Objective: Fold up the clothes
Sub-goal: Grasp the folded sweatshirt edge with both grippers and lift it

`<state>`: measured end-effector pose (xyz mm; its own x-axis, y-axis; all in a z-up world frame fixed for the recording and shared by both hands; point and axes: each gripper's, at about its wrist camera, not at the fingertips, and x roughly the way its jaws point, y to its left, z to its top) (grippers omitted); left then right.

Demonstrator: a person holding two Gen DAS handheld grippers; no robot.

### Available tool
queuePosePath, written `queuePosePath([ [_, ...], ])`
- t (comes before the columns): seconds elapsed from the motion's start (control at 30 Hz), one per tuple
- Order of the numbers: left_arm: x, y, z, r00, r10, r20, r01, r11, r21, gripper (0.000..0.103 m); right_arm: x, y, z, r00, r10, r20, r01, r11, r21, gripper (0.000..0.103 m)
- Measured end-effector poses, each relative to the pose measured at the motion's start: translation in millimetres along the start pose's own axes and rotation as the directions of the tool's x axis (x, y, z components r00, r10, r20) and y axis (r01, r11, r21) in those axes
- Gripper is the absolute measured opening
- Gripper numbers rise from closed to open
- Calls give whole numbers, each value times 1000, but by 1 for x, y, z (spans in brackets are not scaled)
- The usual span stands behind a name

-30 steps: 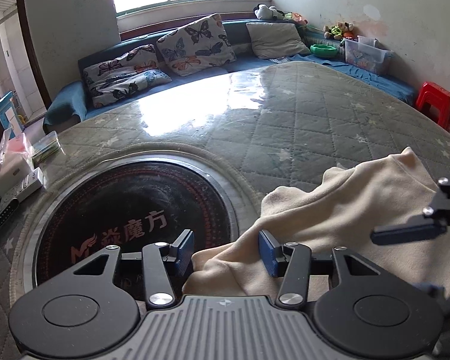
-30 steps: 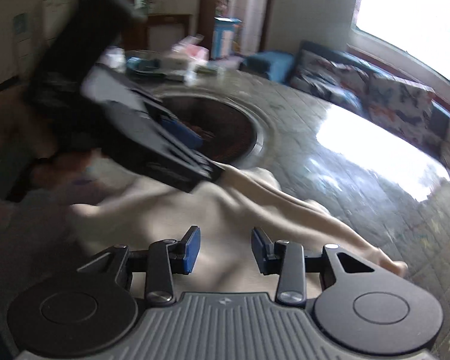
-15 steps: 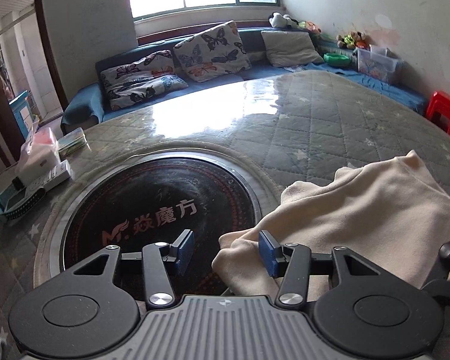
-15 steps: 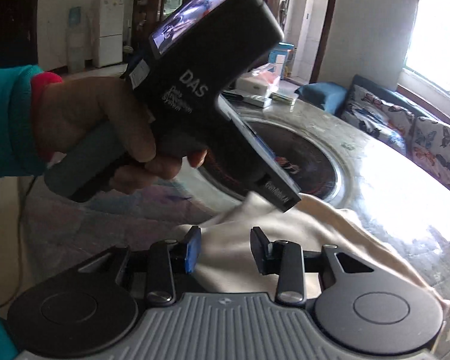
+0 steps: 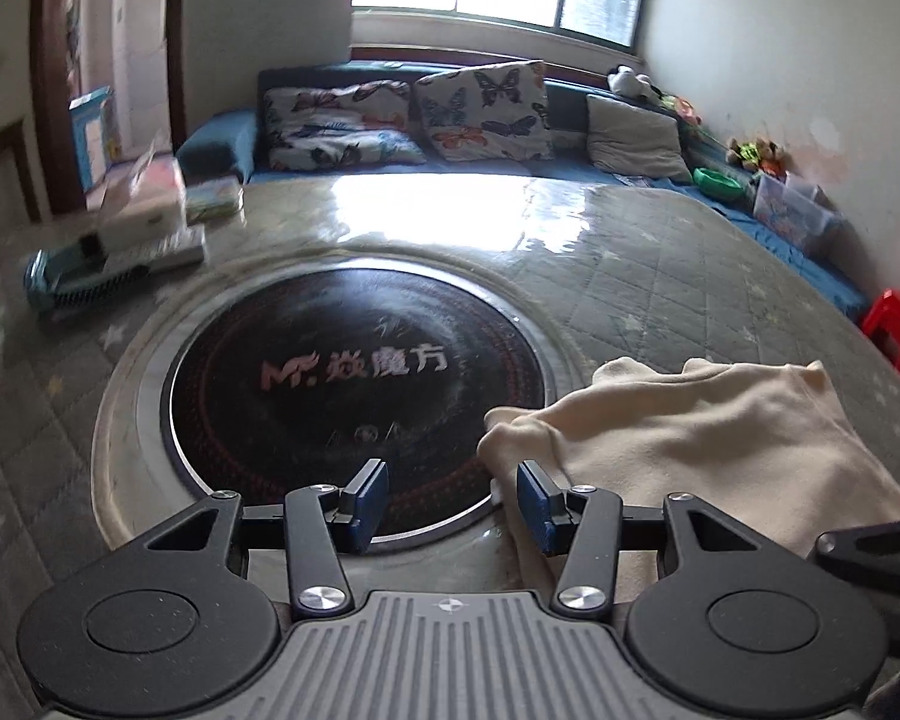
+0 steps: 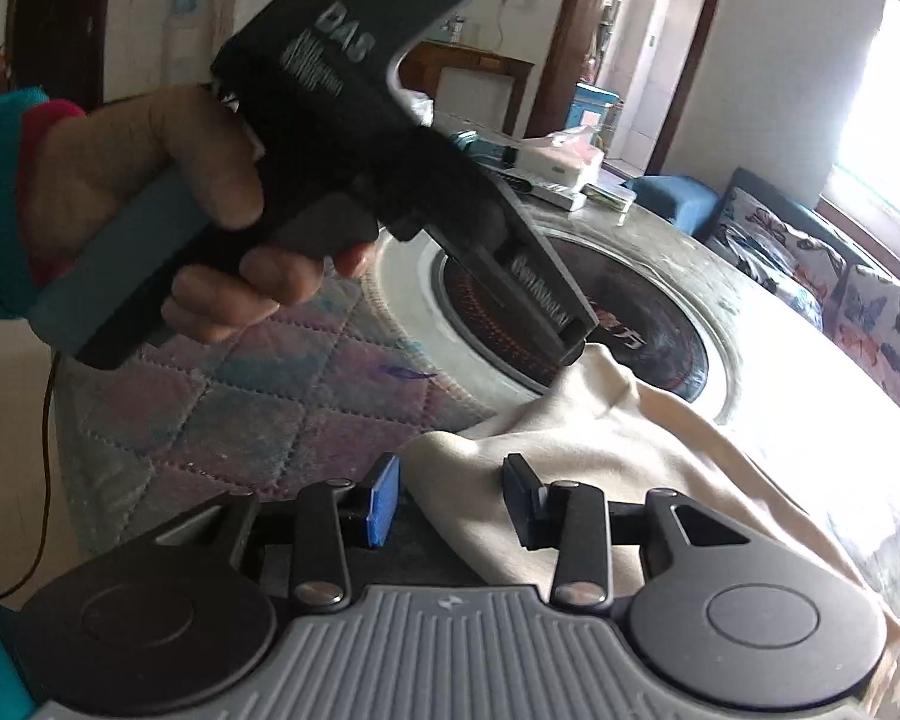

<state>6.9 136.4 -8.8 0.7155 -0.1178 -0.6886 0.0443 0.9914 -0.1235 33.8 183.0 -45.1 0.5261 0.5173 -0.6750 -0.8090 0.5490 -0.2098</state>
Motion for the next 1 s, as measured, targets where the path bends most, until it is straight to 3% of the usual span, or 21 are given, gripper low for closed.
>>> queuePosePath([
  [0.2,-8,15,-8,1000,-17,-18,15,995,-100,53,10,4,2,999,-37,-15,37,999,-20,38],
  [0.43,-13,22,-10,1000,-18,-20,14,985,-175,56,6,11,5,998,-63,7,63,996,-70,45],
  [0.57,-16,24,-12,999,-42,-25,36,976,-217,59,14,17,3,997,-68,-26,65,994,-85,44],
  [0.73,-14,23,-17,995,-88,-45,71,954,-290,62,10,6,5,998,-59,-21,59,998,6,21],
  [1.0,-9,25,-15,988,-149,-50,112,889,-444,69,-16,-30,7,999,23,41,-31,974,224,16],
])
